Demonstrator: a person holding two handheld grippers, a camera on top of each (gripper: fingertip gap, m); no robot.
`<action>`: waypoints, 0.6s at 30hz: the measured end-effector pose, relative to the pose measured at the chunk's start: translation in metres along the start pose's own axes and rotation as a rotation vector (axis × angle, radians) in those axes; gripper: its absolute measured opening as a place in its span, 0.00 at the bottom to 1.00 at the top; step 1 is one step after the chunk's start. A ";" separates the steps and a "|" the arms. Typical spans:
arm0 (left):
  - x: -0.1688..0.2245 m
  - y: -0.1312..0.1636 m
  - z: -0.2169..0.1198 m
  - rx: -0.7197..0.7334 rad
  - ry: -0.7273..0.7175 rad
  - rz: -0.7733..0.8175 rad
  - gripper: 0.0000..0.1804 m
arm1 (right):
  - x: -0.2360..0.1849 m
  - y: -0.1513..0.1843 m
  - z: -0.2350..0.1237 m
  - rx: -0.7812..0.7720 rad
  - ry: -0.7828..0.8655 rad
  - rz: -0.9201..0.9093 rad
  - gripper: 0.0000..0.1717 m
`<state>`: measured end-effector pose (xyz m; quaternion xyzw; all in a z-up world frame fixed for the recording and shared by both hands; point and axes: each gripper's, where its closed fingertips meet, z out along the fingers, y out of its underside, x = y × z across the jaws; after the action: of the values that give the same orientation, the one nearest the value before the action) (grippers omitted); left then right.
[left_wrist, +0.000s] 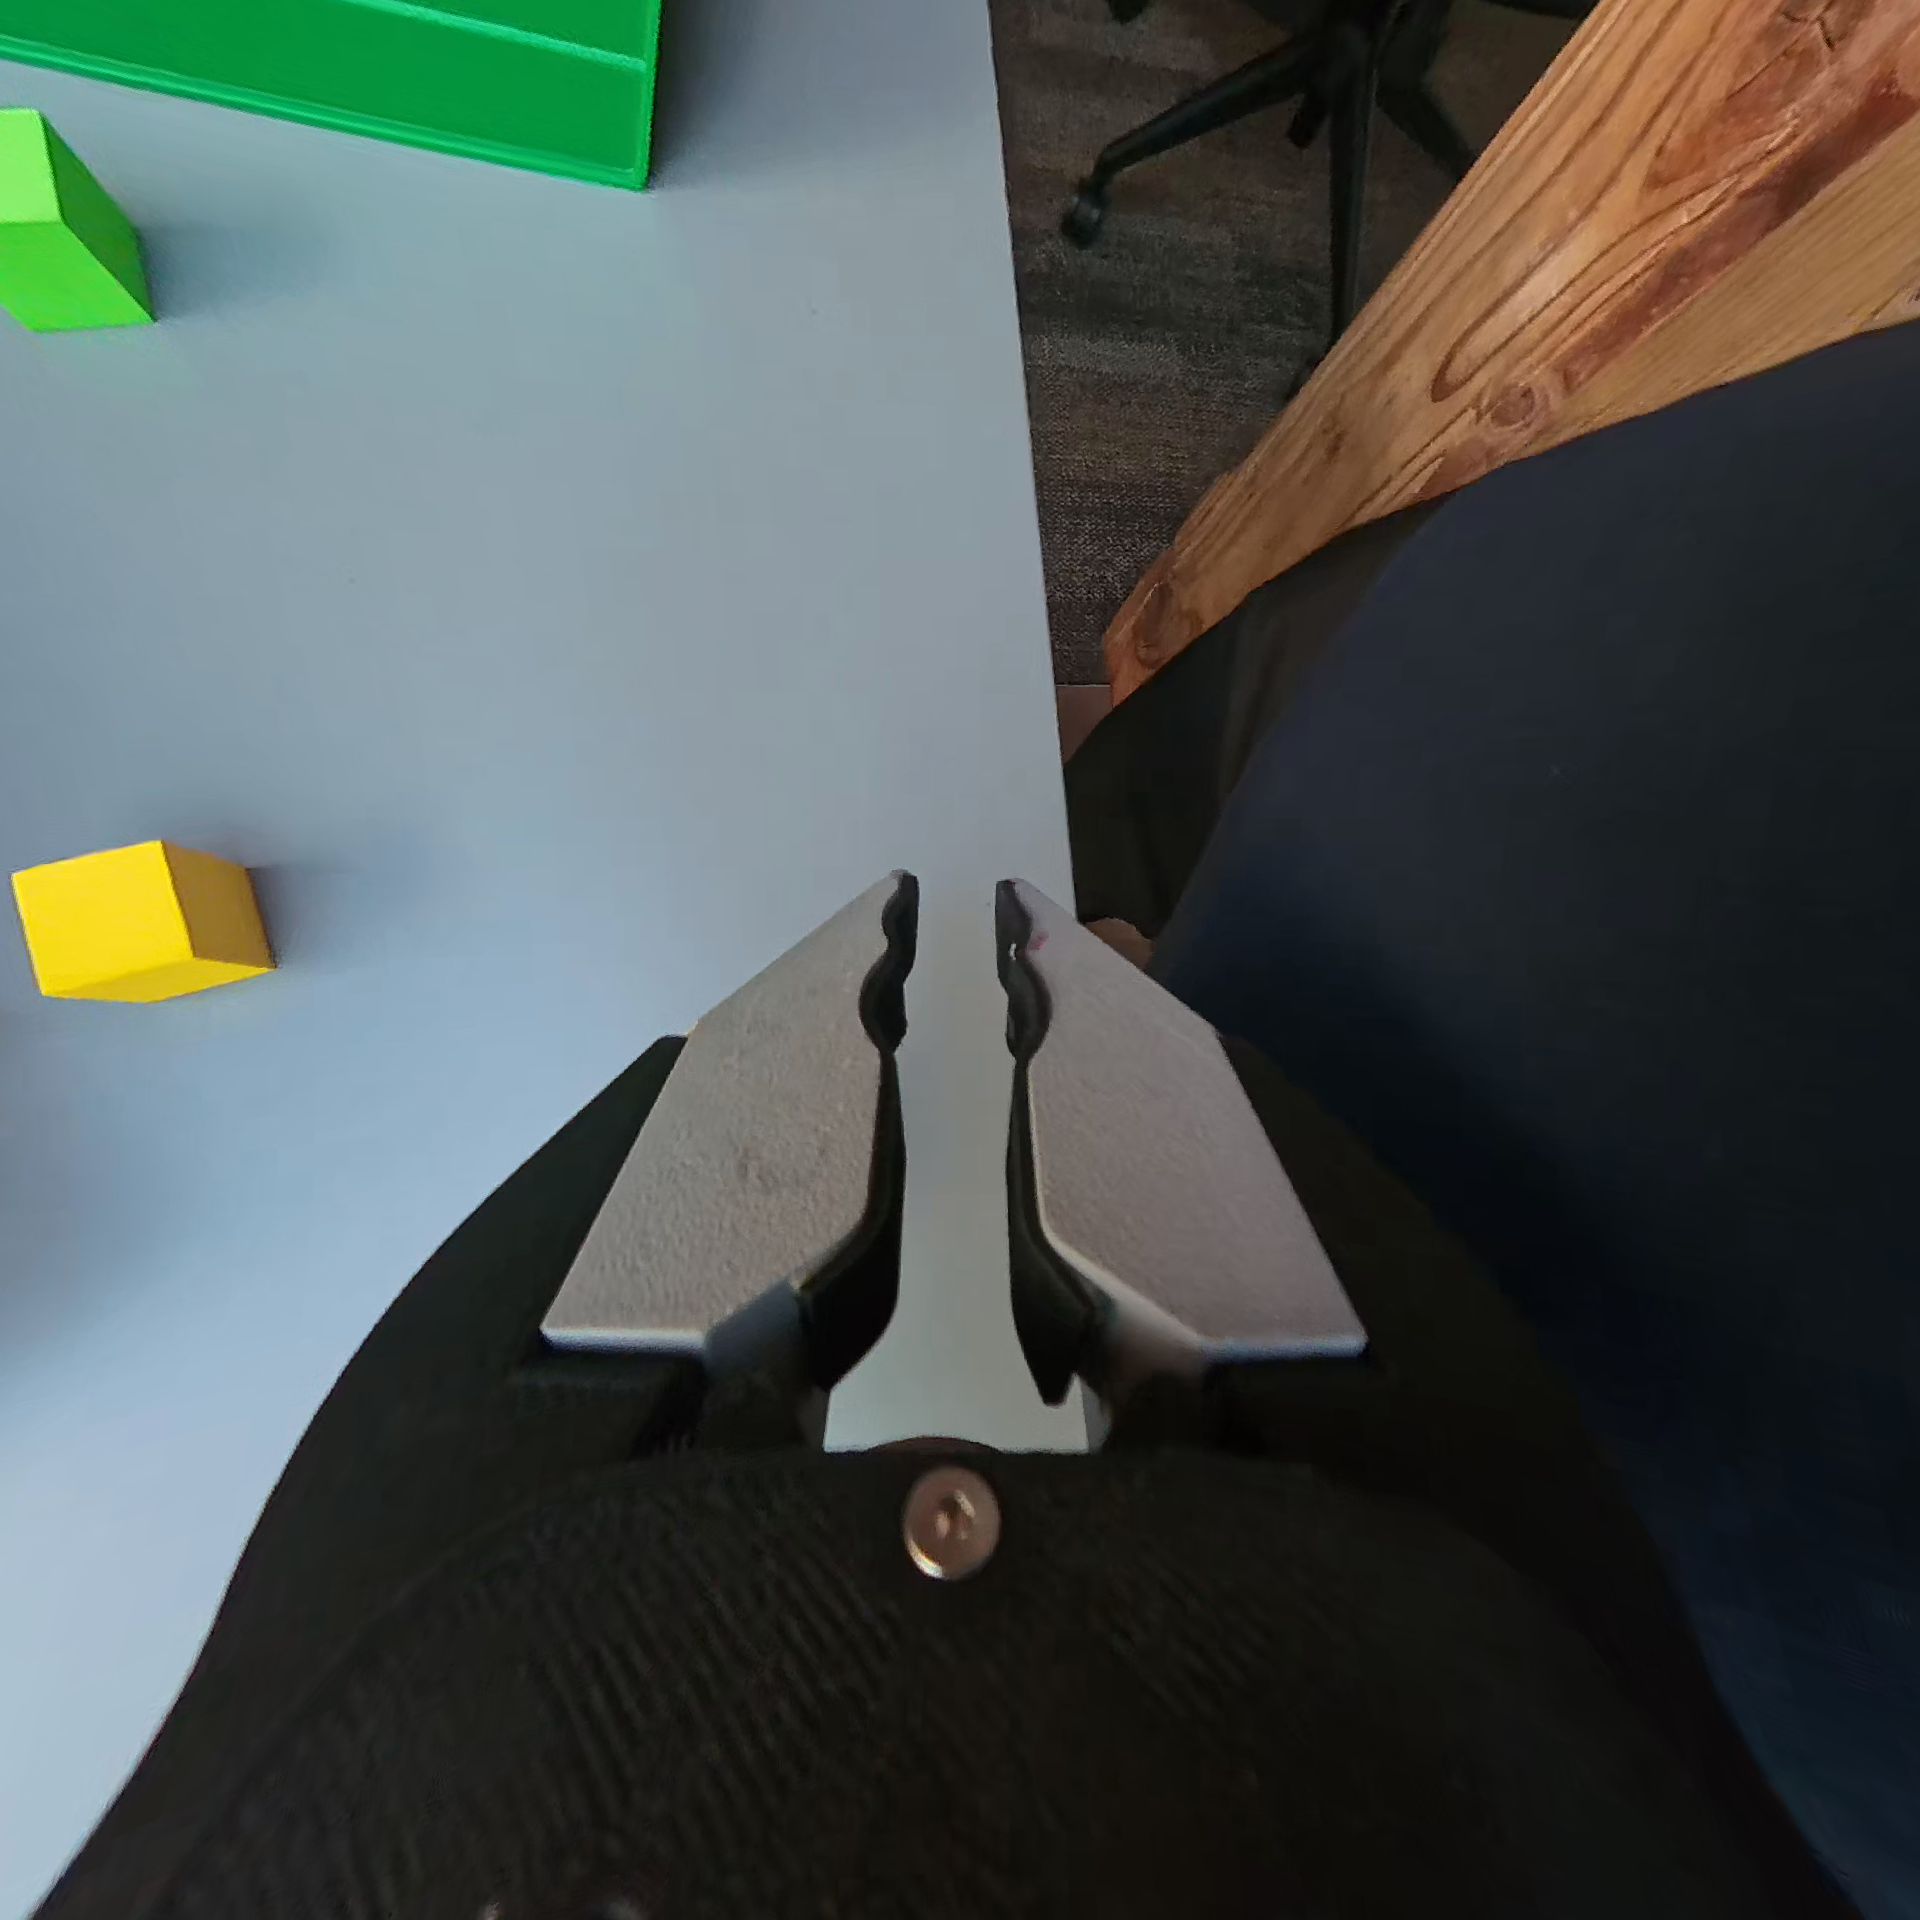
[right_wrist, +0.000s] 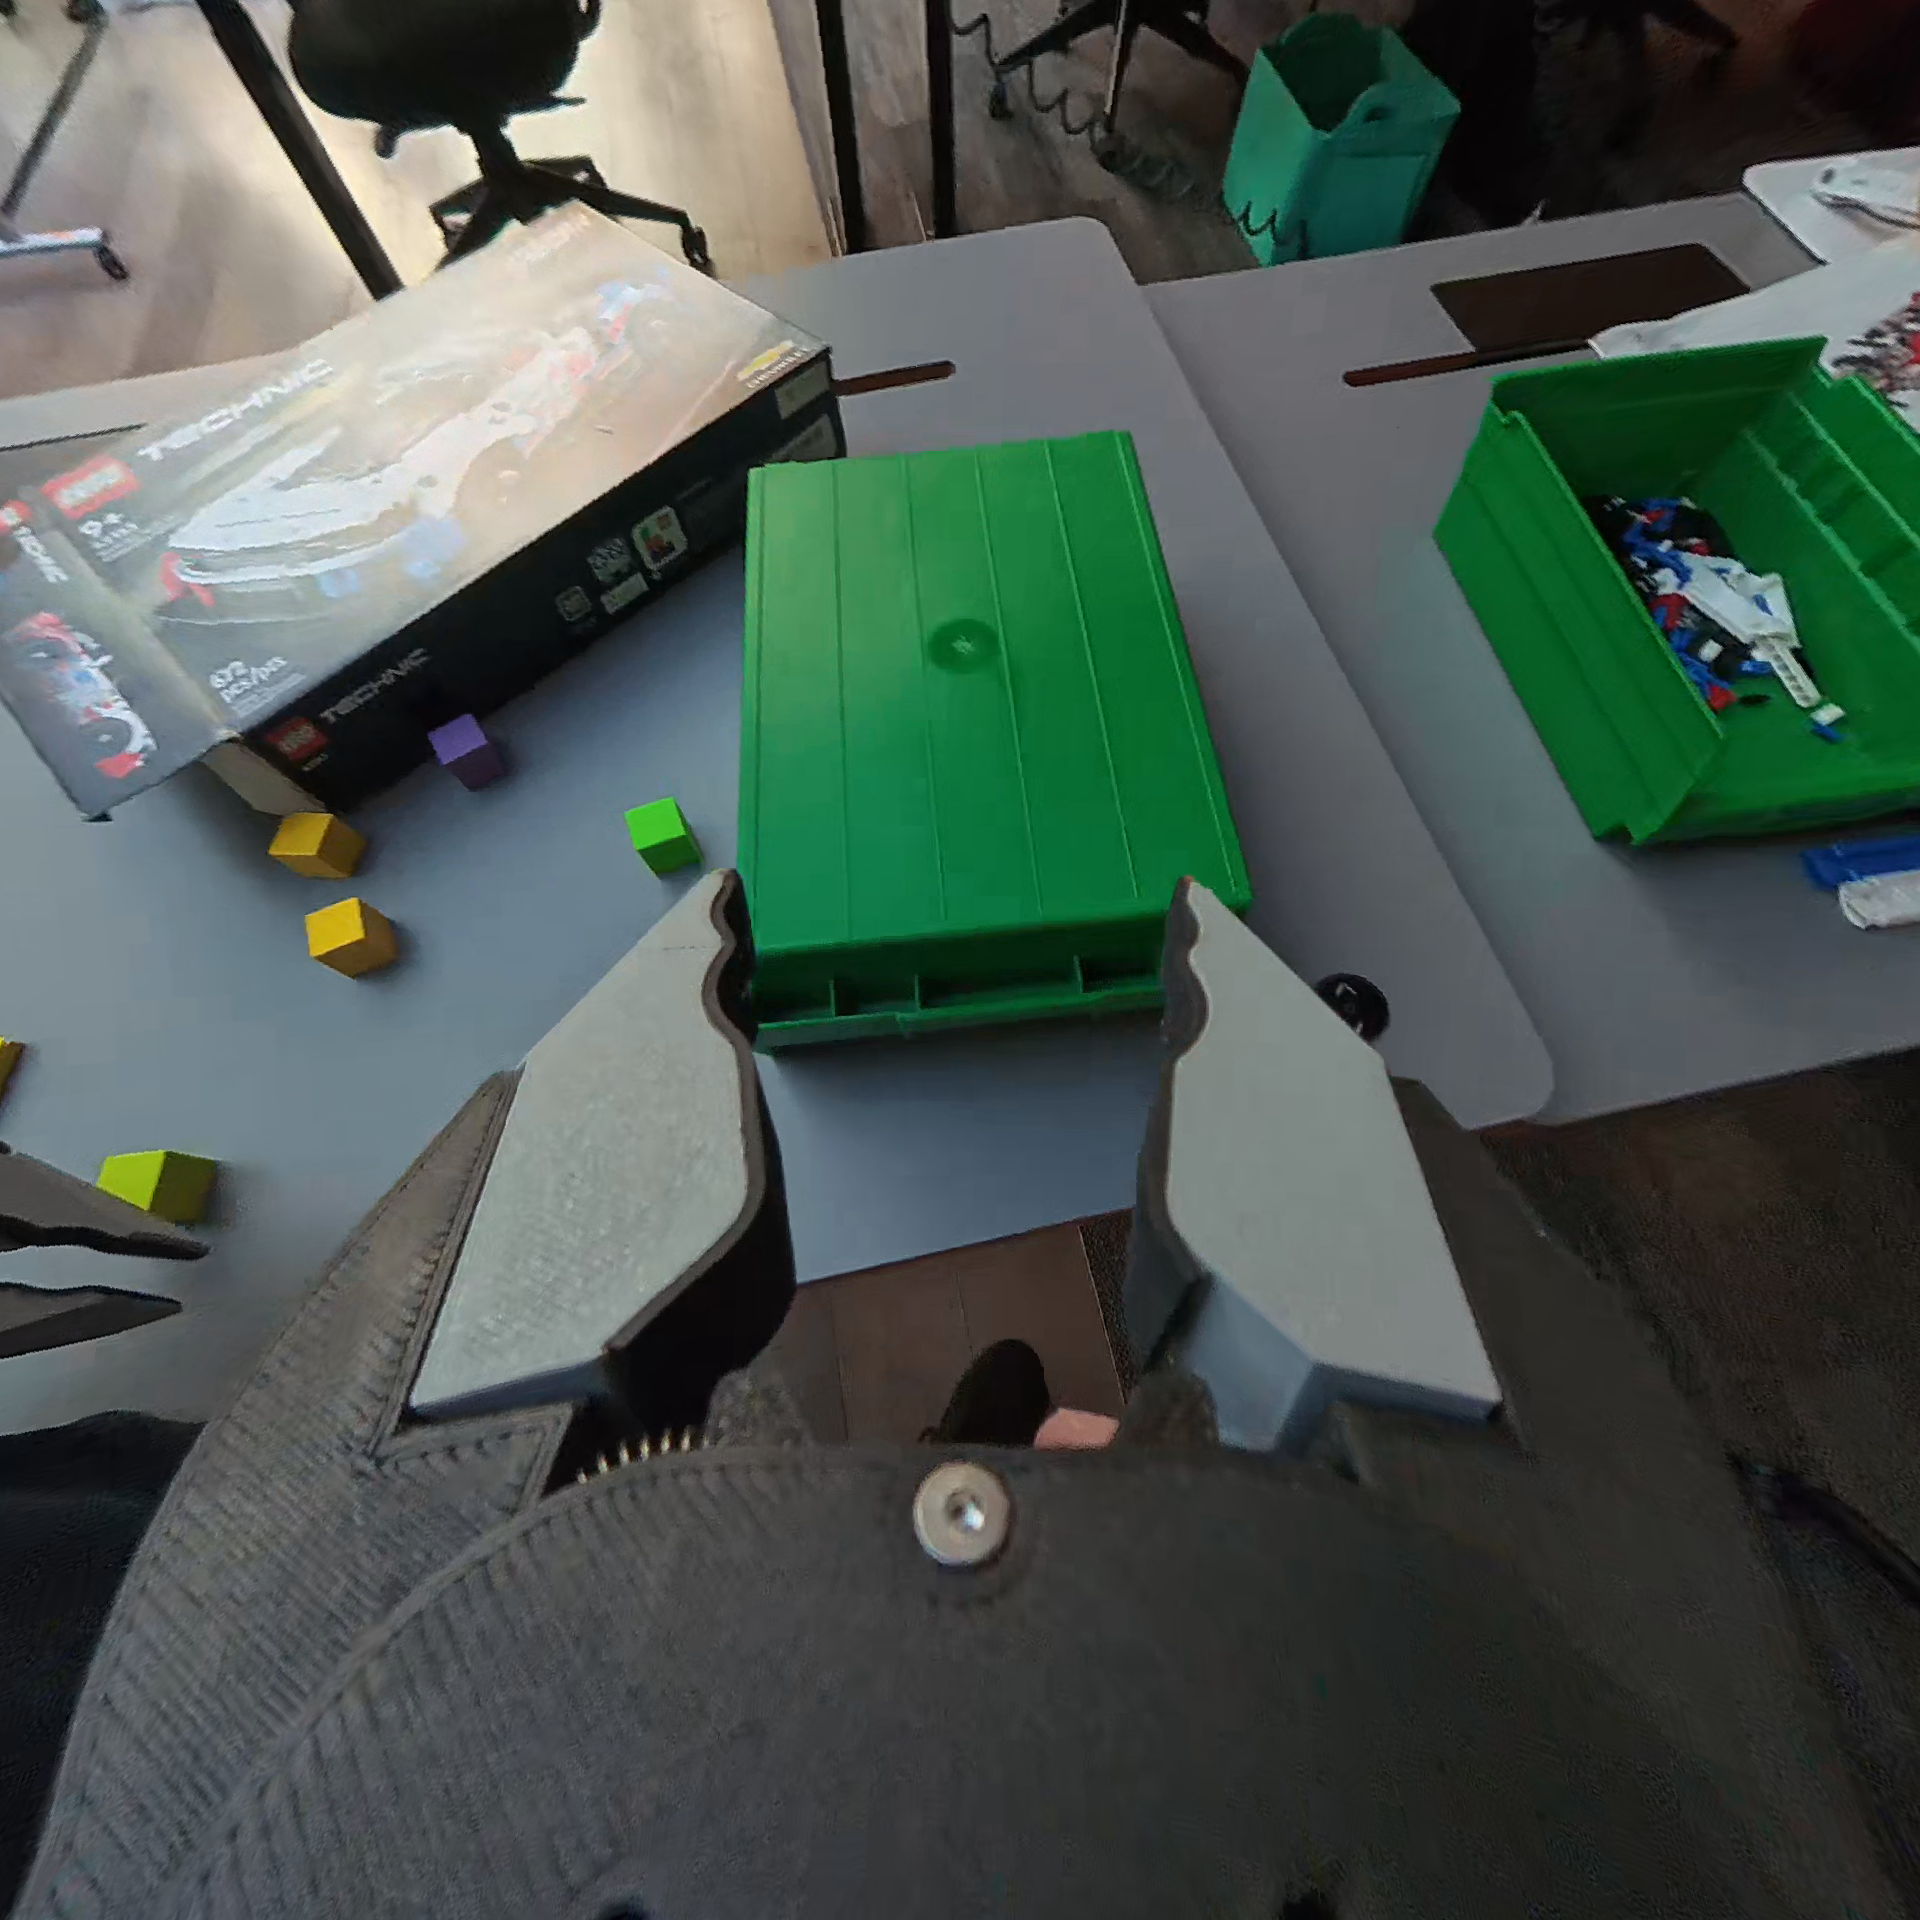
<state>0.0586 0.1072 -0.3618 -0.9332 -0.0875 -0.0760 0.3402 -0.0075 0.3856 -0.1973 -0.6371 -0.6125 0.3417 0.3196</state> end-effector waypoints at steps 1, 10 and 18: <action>-0.003 -0.002 0.001 -0.004 -0.009 -0.010 0.07 | 0.006 0.007 0.000 -0.025 0.002 0.004 0.45; -0.042 0.011 -0.007 -0.078 -0.153 -0.182 0.08 | 0.032 0.060 0.011 -0.218 -0.002 -0.022 0.42; -0.057 0.035 -0.024 -0.077 -0.189 -0.358 0.07 | 0.011 0.083 0.037 -0.268 -0.105 0.040 0.43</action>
<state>0.0090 0.0591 -0.3766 -0.9180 -0.2806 -0.0507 0.2757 0.0087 0.3929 -0.2867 -0.6675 -0.6557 0.2959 0.1923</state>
